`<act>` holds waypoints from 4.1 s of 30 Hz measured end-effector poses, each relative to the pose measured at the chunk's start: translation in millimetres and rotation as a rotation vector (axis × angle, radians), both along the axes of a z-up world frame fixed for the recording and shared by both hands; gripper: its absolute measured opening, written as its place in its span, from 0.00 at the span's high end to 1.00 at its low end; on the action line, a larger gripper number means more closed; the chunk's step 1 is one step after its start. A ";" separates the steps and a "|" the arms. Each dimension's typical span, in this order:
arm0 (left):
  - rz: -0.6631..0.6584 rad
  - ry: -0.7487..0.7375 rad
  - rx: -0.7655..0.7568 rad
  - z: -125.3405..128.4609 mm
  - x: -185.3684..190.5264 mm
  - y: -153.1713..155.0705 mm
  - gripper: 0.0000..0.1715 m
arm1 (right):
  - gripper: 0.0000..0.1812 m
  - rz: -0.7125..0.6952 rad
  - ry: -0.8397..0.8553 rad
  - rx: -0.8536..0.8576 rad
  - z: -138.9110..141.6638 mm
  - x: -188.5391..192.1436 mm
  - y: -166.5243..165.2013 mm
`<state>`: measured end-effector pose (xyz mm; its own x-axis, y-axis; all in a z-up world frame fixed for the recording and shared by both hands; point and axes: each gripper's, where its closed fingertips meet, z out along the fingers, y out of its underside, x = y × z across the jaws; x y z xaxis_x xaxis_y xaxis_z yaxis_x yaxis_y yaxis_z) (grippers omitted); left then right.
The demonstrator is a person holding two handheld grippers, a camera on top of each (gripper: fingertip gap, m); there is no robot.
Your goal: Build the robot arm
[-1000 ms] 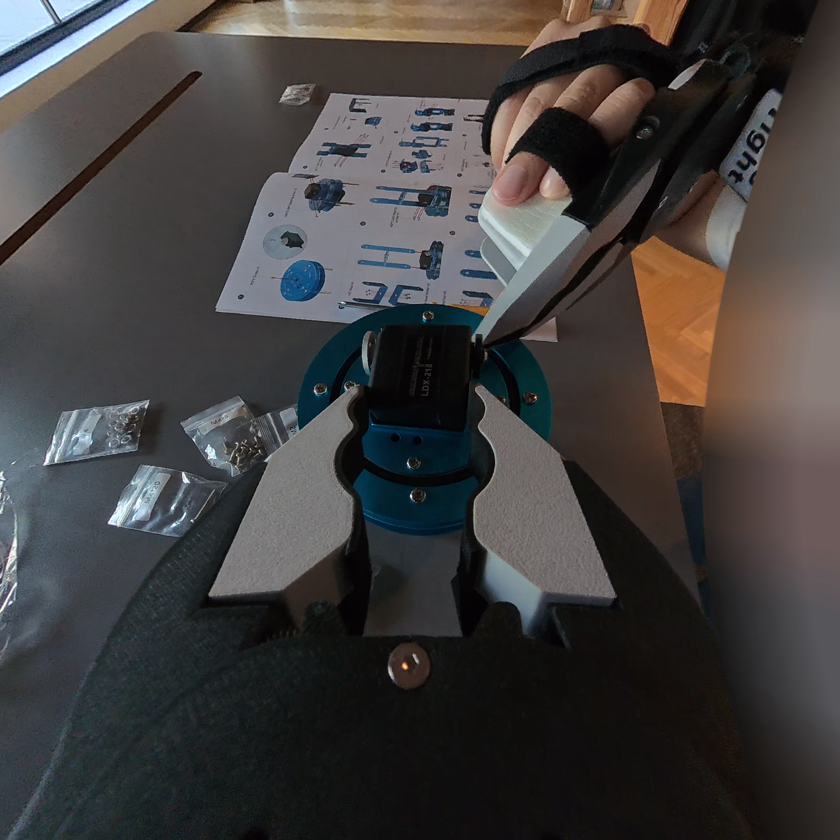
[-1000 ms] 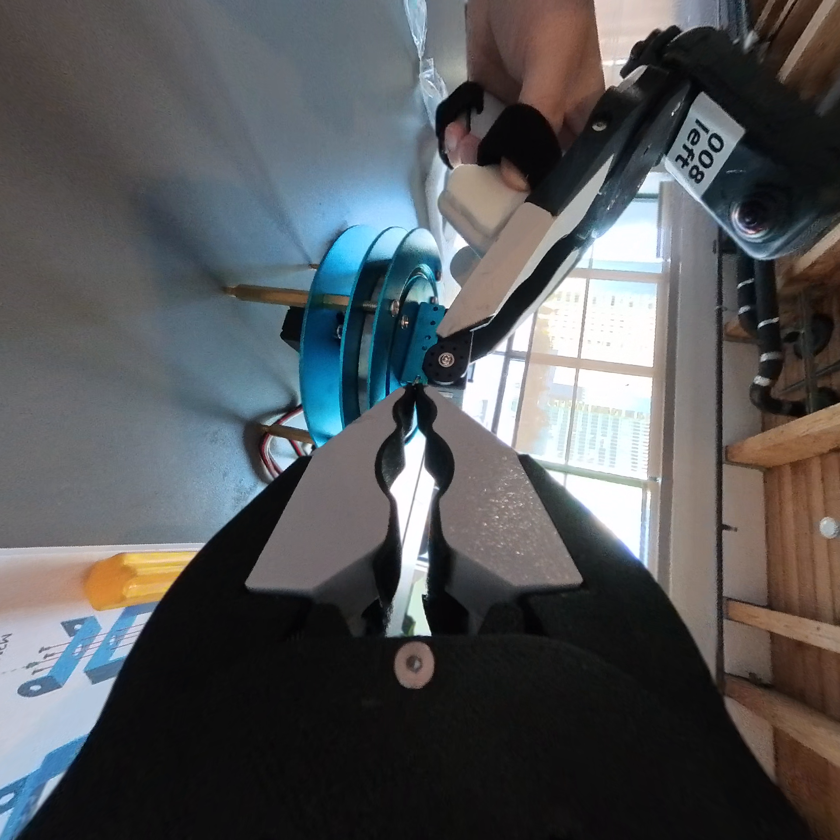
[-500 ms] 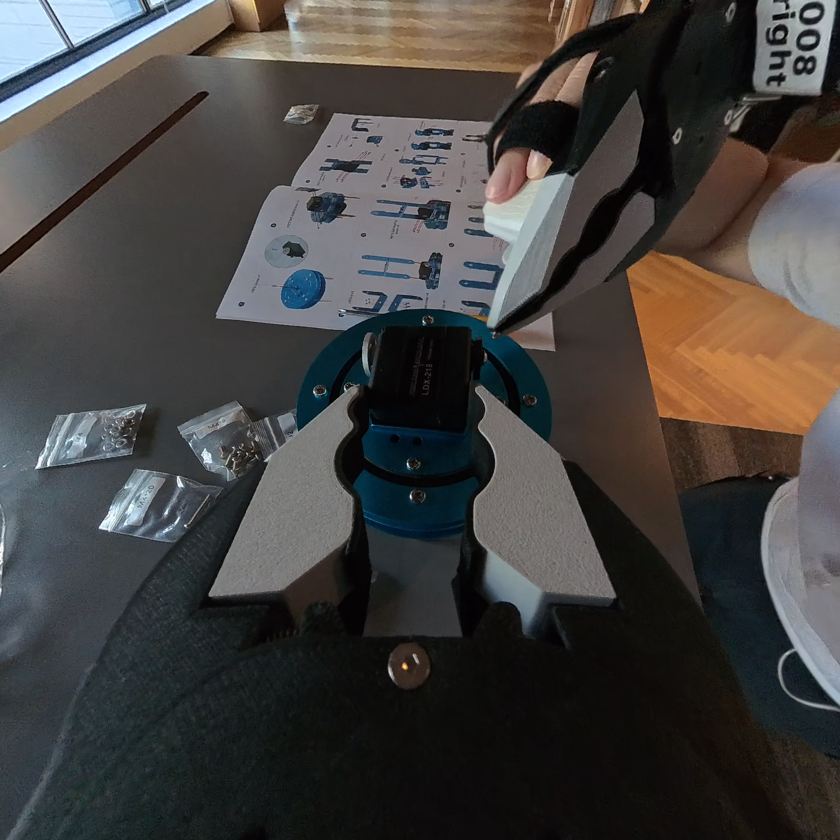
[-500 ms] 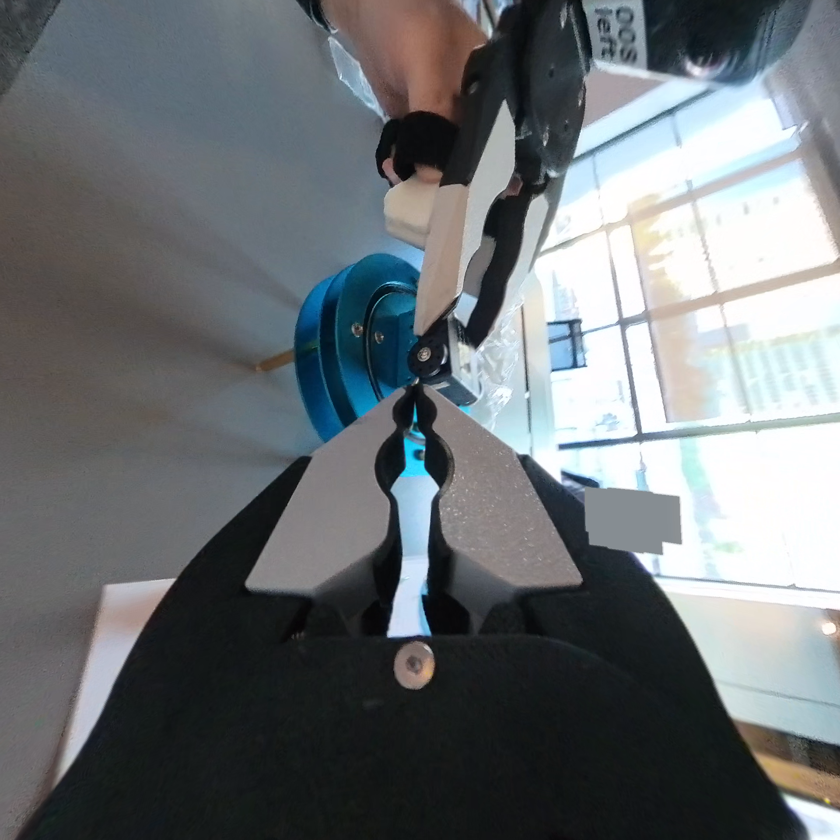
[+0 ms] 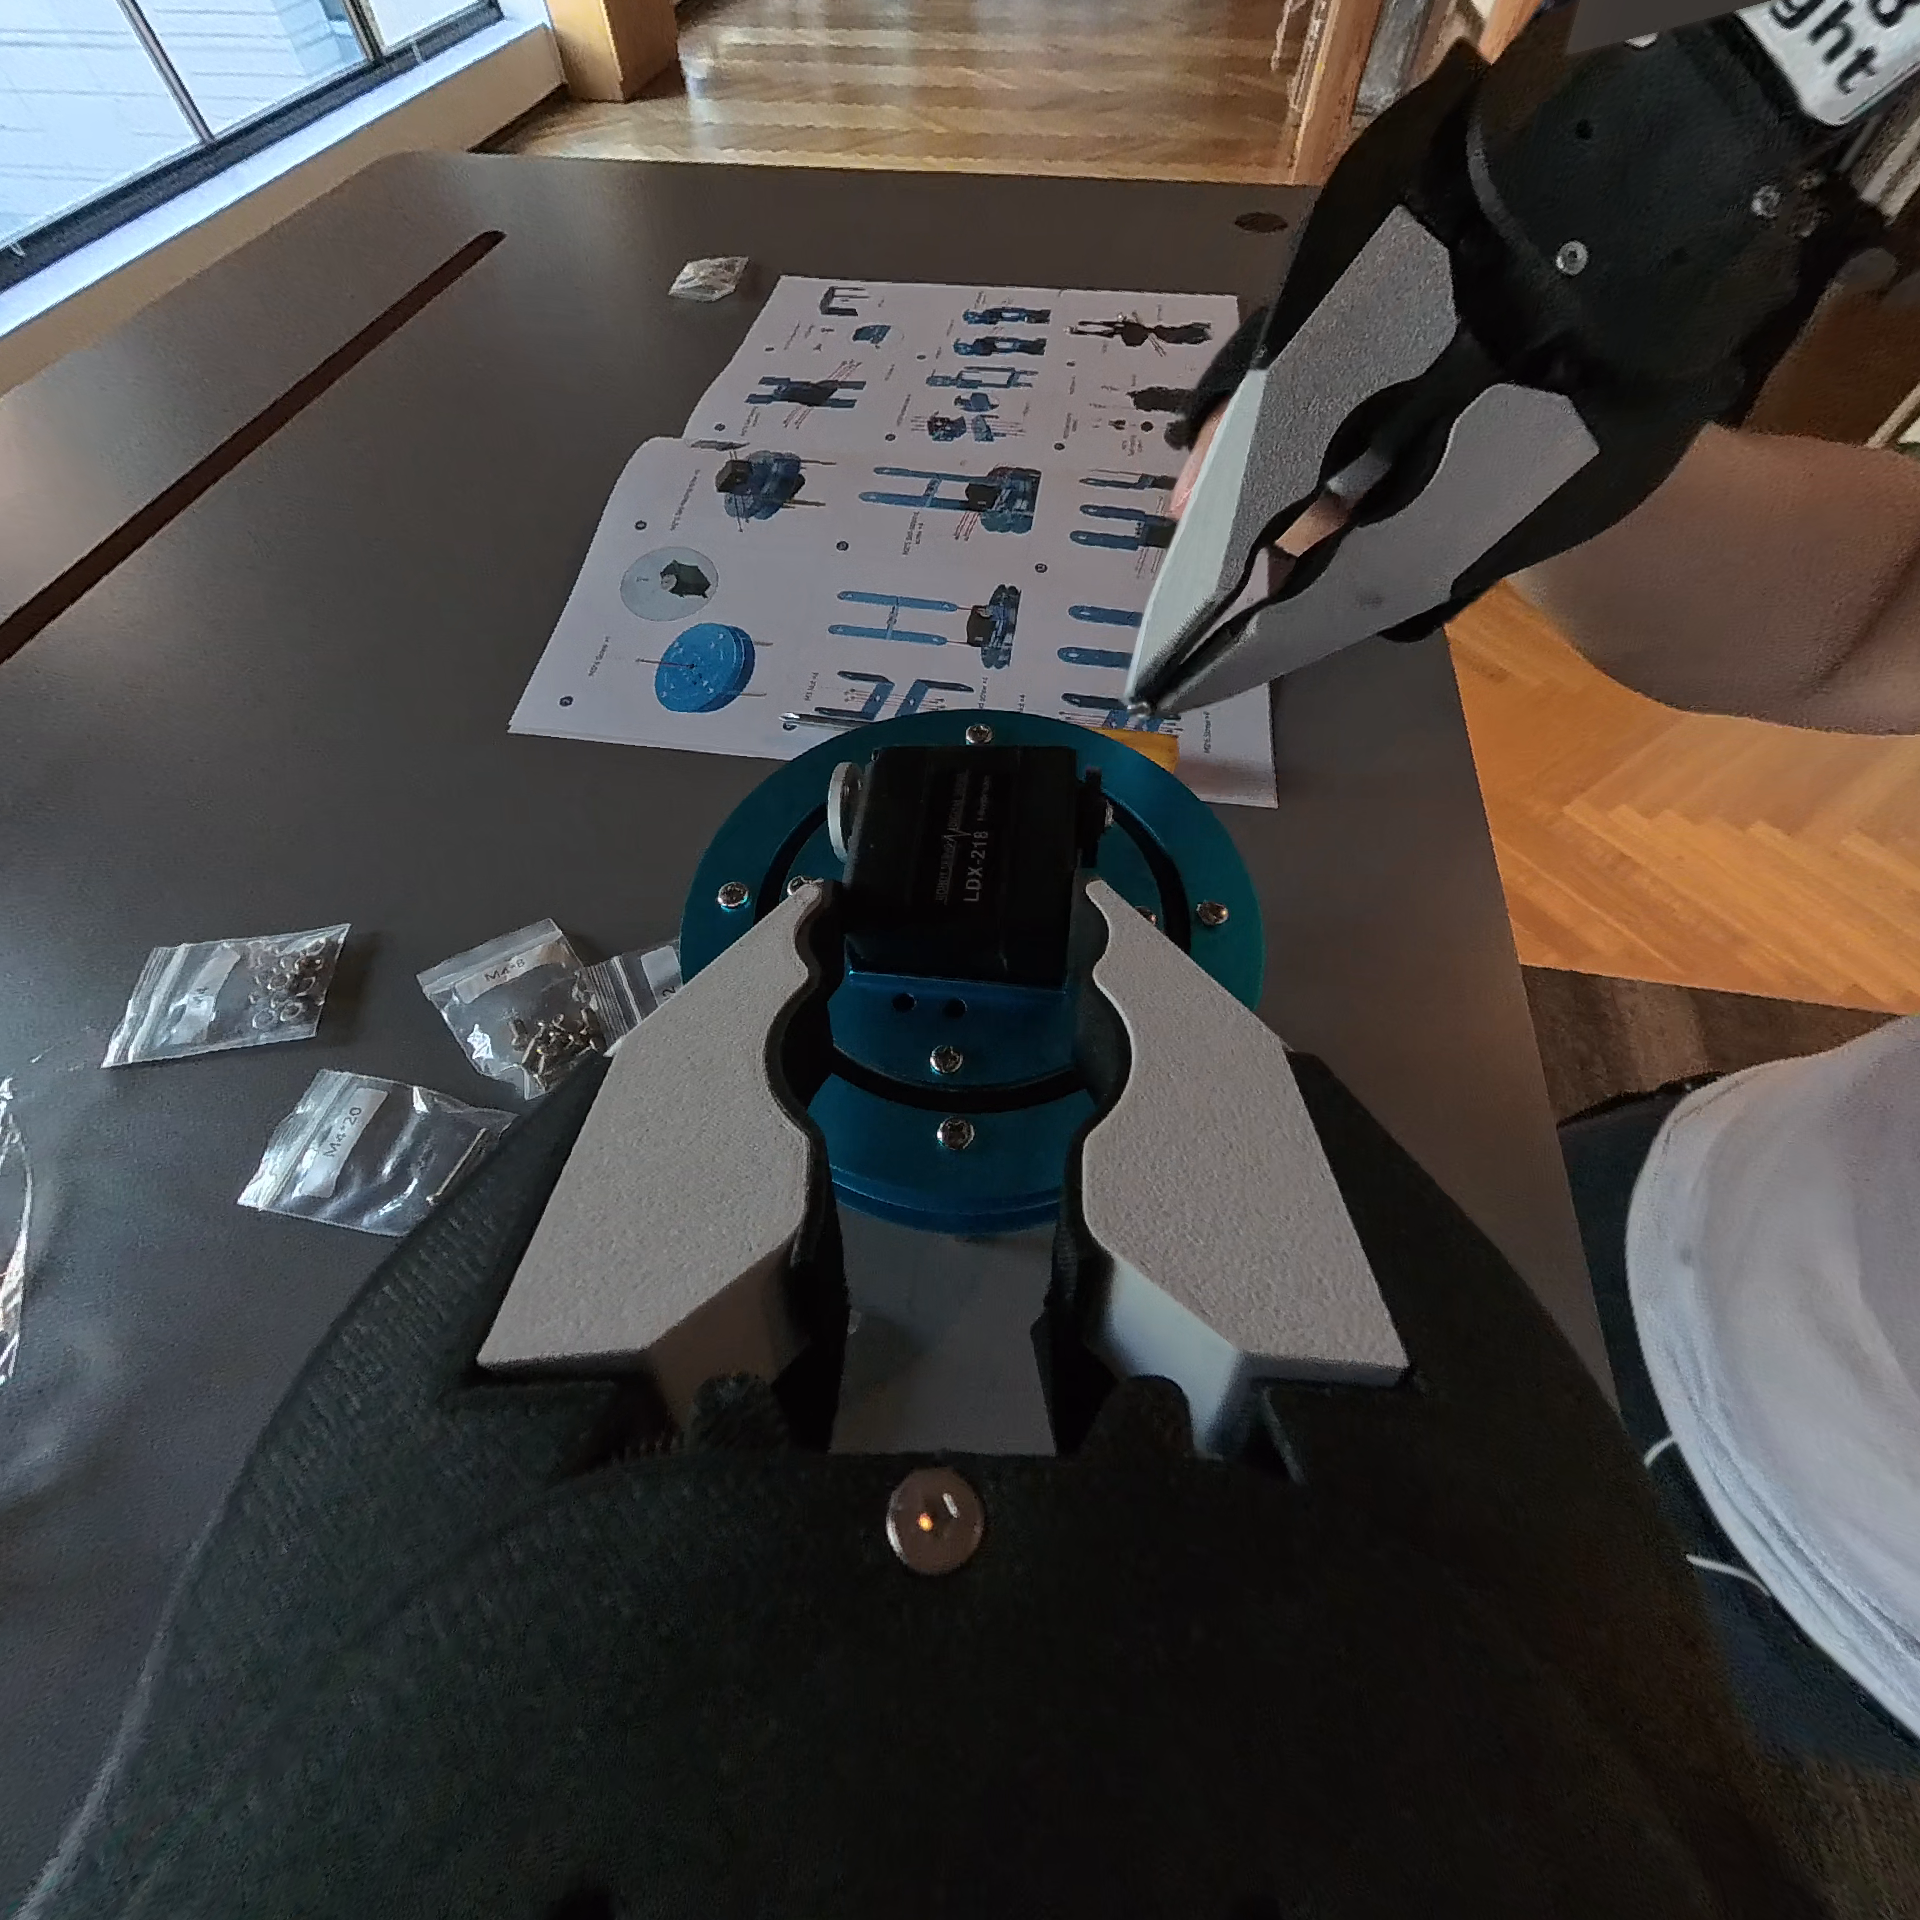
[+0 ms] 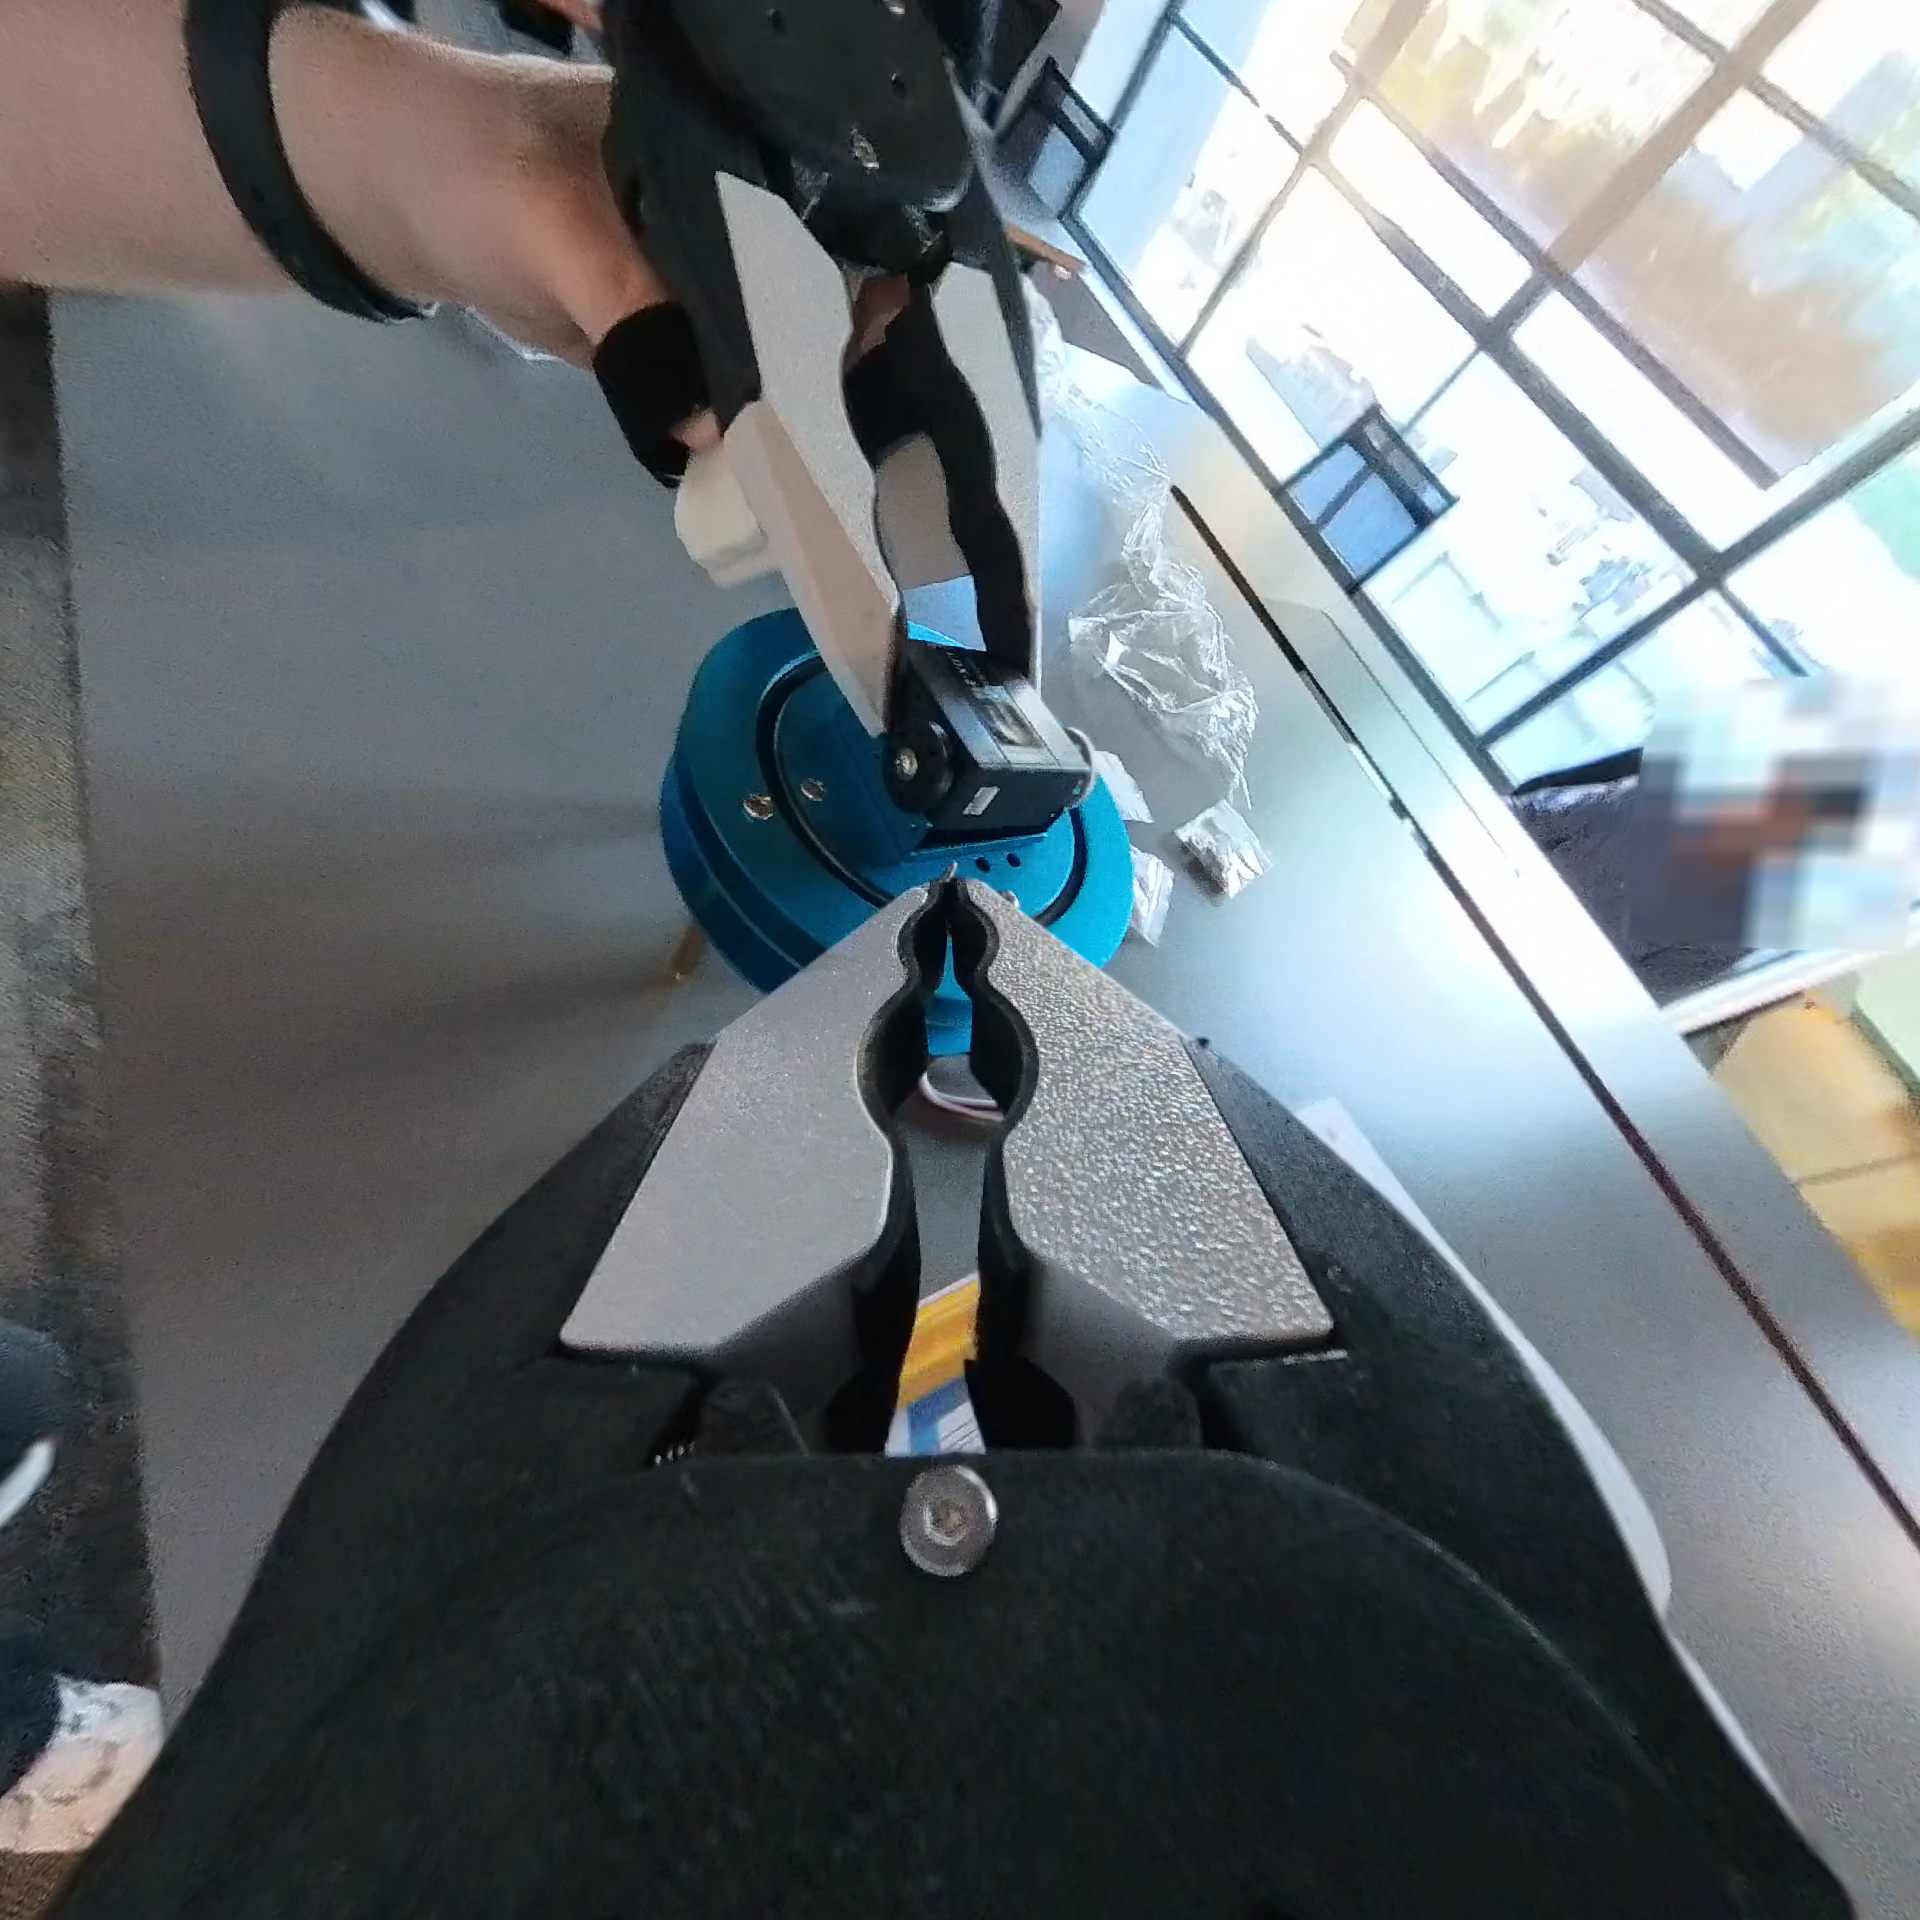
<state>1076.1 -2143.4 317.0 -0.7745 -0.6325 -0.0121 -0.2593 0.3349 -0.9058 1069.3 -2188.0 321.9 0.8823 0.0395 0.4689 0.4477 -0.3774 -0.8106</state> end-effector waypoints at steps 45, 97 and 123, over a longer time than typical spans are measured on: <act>0.101 -0.043 -0.044 0.4 5.3 -5.7 0.76 | 1.00 -0.398 0.468 -0.006 -13.9 7.7 10.4; 0.051 -0.031 -0.059 -0.3 4.4 -7.0 0.75 | 1.00 -0.384 0.448 0.092 -15.3 12.1 9.8; 0.152 -0.130 -0.102 51.3 -1.0 21.3 0.76 | 0.77 -0.732 0.502 0.076 -60.3 55.2 -58.3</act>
<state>1075.1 -2122.0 368.3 -0.6664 -0.7448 -0.0358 -0.1785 0.2060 -0.9622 1124.5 -2246.3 261.6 0.7764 -0.6303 -0.0009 -0.2989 -0.3668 -0.8810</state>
